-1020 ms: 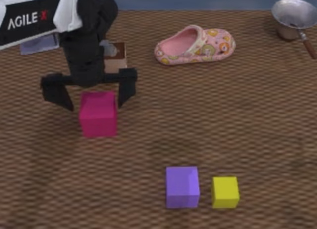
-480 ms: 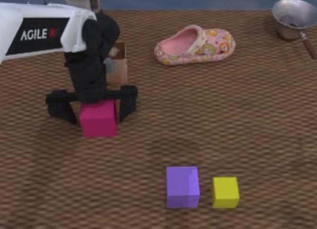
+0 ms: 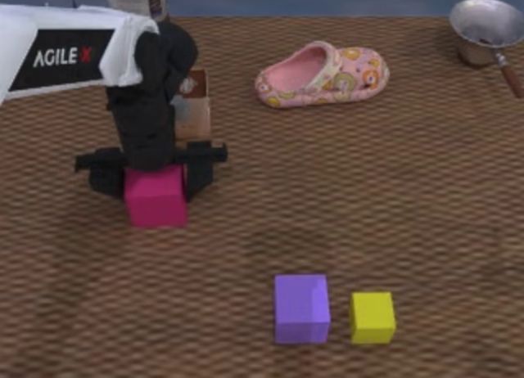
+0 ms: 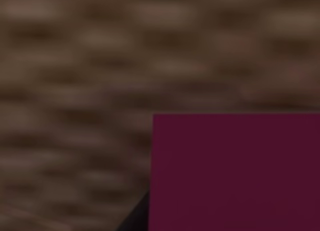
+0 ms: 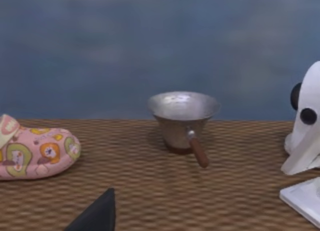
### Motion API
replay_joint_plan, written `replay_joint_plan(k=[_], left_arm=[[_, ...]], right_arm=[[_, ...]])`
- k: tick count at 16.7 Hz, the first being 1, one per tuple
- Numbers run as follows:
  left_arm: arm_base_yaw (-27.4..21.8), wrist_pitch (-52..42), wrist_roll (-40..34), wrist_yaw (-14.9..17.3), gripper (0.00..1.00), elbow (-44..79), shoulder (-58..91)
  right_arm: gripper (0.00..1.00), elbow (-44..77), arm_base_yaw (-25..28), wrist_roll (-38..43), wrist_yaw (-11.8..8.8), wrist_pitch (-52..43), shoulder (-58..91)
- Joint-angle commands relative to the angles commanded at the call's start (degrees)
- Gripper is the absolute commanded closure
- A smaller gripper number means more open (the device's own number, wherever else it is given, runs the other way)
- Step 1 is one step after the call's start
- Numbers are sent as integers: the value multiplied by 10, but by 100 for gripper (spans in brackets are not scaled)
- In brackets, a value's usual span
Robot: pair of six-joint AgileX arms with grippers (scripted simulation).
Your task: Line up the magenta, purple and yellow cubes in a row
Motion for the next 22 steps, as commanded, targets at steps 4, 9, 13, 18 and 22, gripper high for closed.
replay_joint_plan(k=[4, 9, 13, 18, 22], left_arm=[[0, 0, 0, 0, 98, 0, 0], [0, 0, 0, 0, 100, 0, 0], [-1, -2, 1, -1, 100, 1, -4], [2, -63, 1, 0, 100, 42, -21], [9, -134, 0, -1, 100, 88, -46]], right_arm=[[0, 0, 0, 0, 0, 0, 0], [0, 0, 0, 0, 0, 0, 0], [0, 0, 0, 0, 0, 0, 0], [0, 0, 0, 0, 0, 0, 0], [0, 0, 0, 0, 0, 0, 0]])
